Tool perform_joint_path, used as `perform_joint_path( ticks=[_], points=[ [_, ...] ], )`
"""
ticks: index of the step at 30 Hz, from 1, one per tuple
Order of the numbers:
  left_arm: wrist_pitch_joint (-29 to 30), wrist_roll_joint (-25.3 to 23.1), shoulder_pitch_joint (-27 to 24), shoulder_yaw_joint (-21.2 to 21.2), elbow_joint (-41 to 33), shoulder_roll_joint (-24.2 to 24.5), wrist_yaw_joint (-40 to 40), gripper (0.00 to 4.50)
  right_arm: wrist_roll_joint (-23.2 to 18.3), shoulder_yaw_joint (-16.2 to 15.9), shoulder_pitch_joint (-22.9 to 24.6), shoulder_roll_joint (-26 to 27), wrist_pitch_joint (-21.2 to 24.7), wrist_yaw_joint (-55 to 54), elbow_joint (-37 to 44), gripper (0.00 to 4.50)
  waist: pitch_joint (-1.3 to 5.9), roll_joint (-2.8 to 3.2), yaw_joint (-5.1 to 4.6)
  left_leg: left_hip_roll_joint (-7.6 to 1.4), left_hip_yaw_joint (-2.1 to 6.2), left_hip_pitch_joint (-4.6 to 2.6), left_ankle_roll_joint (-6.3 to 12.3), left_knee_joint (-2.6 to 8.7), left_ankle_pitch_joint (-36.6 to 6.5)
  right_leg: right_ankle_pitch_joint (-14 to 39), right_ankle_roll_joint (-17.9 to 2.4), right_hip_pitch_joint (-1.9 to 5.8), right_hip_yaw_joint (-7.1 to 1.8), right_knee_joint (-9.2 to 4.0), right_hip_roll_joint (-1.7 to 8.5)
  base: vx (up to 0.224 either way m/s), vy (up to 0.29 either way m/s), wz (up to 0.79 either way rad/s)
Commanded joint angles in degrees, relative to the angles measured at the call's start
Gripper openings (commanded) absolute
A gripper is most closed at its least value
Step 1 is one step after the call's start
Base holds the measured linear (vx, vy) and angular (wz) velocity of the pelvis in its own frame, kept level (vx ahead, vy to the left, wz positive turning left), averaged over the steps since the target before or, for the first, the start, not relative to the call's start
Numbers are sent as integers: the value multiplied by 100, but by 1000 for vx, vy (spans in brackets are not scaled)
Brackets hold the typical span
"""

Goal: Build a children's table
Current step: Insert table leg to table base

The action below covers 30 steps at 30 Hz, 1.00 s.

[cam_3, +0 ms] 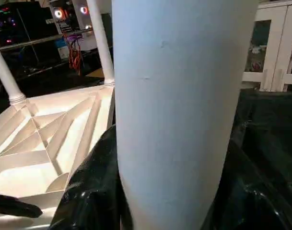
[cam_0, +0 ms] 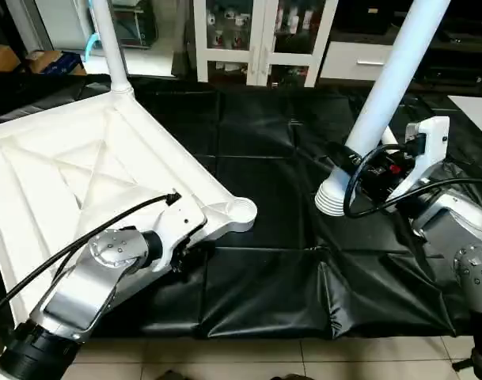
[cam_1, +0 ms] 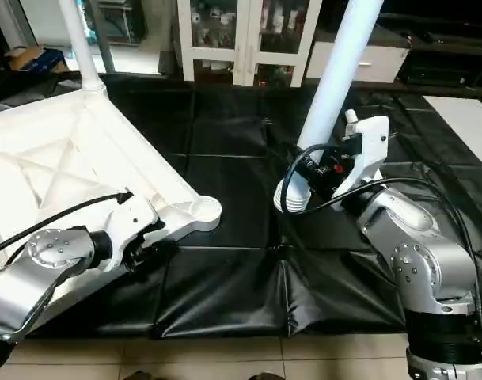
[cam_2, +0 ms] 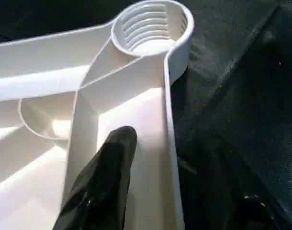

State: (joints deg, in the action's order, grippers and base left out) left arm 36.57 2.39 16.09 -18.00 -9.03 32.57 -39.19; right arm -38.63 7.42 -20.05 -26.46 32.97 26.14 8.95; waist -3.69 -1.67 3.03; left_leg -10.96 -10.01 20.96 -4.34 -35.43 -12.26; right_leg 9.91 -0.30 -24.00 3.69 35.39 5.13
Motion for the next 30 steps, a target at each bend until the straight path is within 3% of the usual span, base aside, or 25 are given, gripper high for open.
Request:
perform_joint_path(
  ticks=[1,2,6,13,18,20,24,30],
  points=[
    [97,-57,27,-77,-10,26,-13,219,6,42,-50,-2,-31,9,53,181,391,-1,2,-150,6,-39,179,443,-376,822,-1108,321,-253,-331,216,0,0,0],
    [308,-53,2,-152,-44,98,-103,190,17,50,-49,-2,-36,16,47,181,376,7,0,-150,12,-43,131,457,-507,1016,-1057,315,-250,-351,215,0,0,0],
    [609,-33,-57,-346,-164,289,-357,169,48,70,-52,2,-52,31,34,181,359,8,-13,-147,20,-49,44,474,-701,1321,-957,305,-251,-384,216,0,0,0],
    [650,-176,-90,-415,-164,391,-350,102,80,91,-54,14,-59,52,38,181,371,11,-20,-145,25,-38,37,470,-609,1176,-954,313,-252,-374,215,0,0,0],
    [69,-131,-8,-227,86,-2,-74,59,110,100,-60,31,-50,76,37,181,367,18,-23,-146,22,-41,62,468,-672,1182,-991,308,-249,-391,212,0,0,0],
    [-36,-132,12,-201,134,-93,-16,53,117,96,-60,36,-49,78,38,181,377,25,0,-158,8,-85,62,462,-697,1126,-1028,279,-258,-389,213,0,0,0],
    [-122,-175,37,-272,180,-141,-26,6,127,91,-54,48,-45,83,46,181,388,27,21,-155,18,-53,73,464,-576,970,-1024,311,-253,-361,214,0,0,0],
    [-327,-279,92,-403,337,-201,-21,0,133,98,-40,63,-35,80,70,181,370,34,29,-155,15,-62,68,473,-700,1129,-996,300,-255,-392,219,0,0,0]
  ],
)
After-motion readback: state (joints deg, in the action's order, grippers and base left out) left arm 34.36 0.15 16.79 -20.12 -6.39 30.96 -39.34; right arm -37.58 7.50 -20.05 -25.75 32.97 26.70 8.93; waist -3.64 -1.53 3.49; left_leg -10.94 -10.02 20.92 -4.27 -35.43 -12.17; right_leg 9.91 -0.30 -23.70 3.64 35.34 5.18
